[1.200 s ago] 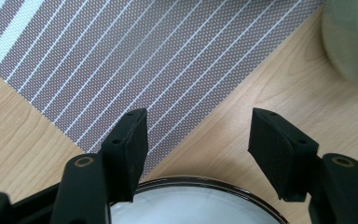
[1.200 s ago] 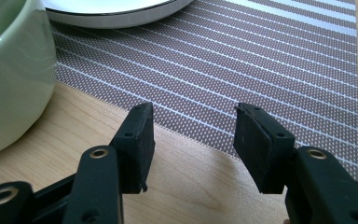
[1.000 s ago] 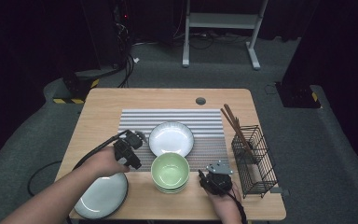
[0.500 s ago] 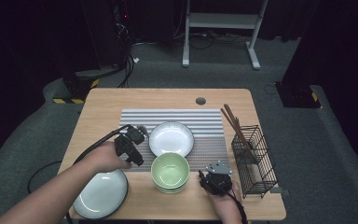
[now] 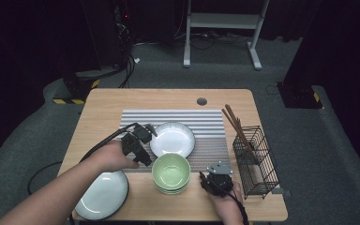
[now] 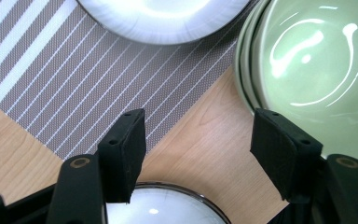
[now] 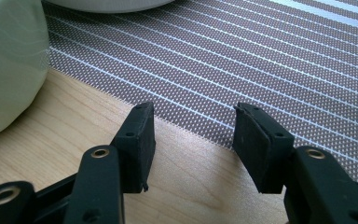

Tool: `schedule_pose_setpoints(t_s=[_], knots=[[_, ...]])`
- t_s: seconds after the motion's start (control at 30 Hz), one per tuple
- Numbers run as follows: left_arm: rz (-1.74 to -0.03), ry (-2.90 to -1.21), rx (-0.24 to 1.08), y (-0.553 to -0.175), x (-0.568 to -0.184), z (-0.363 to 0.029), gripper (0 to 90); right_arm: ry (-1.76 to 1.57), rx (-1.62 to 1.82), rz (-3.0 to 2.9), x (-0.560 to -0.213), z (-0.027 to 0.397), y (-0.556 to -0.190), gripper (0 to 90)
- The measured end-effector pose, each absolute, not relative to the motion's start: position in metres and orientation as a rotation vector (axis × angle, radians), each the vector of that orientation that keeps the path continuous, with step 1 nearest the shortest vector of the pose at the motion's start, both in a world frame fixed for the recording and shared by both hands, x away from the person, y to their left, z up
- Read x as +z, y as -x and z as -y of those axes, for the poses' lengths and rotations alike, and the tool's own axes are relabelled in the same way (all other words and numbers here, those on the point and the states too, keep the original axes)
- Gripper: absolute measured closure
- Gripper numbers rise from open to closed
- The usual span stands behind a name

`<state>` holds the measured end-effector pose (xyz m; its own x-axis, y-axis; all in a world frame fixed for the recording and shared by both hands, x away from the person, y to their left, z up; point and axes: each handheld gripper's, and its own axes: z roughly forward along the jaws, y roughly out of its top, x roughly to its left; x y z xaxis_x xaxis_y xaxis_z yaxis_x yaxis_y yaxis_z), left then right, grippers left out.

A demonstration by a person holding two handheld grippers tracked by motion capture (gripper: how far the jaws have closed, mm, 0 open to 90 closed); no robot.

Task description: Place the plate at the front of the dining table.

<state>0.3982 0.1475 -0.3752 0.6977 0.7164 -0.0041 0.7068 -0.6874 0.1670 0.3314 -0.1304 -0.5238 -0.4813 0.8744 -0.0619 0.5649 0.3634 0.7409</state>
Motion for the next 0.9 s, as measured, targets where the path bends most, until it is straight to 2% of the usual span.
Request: schedule_pose_setpoints(t_s=[0.5,0.67,0.9], knots=[[-1.102,-2.751,0.061,-0.397,-0.375,-0.127,36.7,-1.275,0.929,-2.178,-0.524,0.132,-0.333,45.5],[-1.096,-2.768,0.065,-0.396,-0.378,-0.119,40.2,-1.265,0.927,-2.18,-0.524,0.131,-0.333,45.6],[-1.051,-2.787,0.08,-0.395,-0.384,-0.108,55.4,-1.258,0.925,-2.184,-0.524,0.131,-0.333,45.7]])
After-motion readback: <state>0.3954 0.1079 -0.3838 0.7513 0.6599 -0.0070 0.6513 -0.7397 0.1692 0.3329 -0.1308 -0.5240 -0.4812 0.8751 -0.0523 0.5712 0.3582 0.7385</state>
